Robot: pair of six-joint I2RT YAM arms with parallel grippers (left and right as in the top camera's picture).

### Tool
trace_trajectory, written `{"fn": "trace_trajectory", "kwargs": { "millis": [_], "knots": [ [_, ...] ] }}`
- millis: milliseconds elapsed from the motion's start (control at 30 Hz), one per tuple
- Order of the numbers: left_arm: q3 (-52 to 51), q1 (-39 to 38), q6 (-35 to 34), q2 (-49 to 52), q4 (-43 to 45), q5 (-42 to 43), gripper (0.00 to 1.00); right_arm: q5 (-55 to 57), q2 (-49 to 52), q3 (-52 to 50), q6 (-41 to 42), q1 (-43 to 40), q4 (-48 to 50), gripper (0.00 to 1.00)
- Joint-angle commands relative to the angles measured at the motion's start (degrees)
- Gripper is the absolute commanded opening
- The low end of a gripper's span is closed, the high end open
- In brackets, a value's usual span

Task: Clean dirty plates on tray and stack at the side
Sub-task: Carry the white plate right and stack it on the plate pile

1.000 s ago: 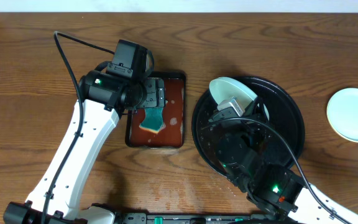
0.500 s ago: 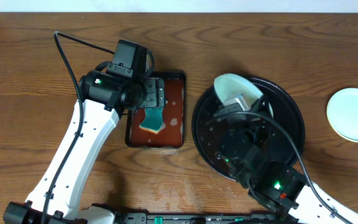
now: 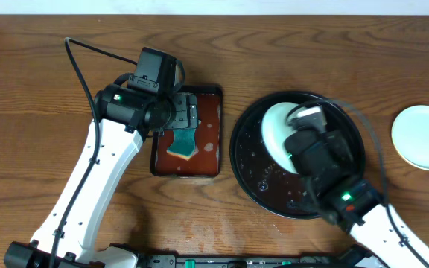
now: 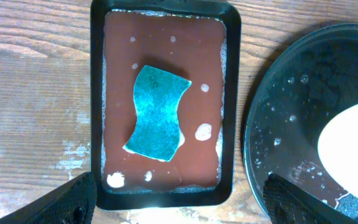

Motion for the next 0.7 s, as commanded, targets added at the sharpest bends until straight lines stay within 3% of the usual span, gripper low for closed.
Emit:
{"fn": "trace_trajectory", "kwargs": {
  "millis": [0,167,333,367,433,533,667],
  "knots": [
    [1.6,0.0,-0.1,-0.2,0.0,0.1,0.86,-14.9,-1.7,5.4,5.2,-8.1,0.7,0.01],
    [1.6,0.0,-0.1,-0.2,0.0,0.1,0.86,-41.9,-1.7,10.1,5.2,-27.2,0.8,0.01],
    [1.6,0.0,-0.1,-0.2,0.0,0.1,0.86,-52.9,1.9,10.1,10.0,-54.5,0.3,0.01],
    [1.6,0.0,-0.1,-0.2,0.0,0.1,0.86,-55.1,4.8,10.1,15.1,-62.7,0.5,0.01],
    [1.6,0.0,-0.1,-0.2,0.0,0.1,0.86,-57.9,8.5,10.0,22.6,-70.4,1.6,0.01],
    [1.6,0.0,-0.1,-0.2,0.0,0.1,0.86,-58.7,14.6,10.0,29.1,-77.9,5.7,0.01],
    [1.6,0.0,-0.1,-0.2,0.0,0.1,0.86,-57.7,22.3,10.0,30.5,-82.9,10.7,0.01]
  ]
}}
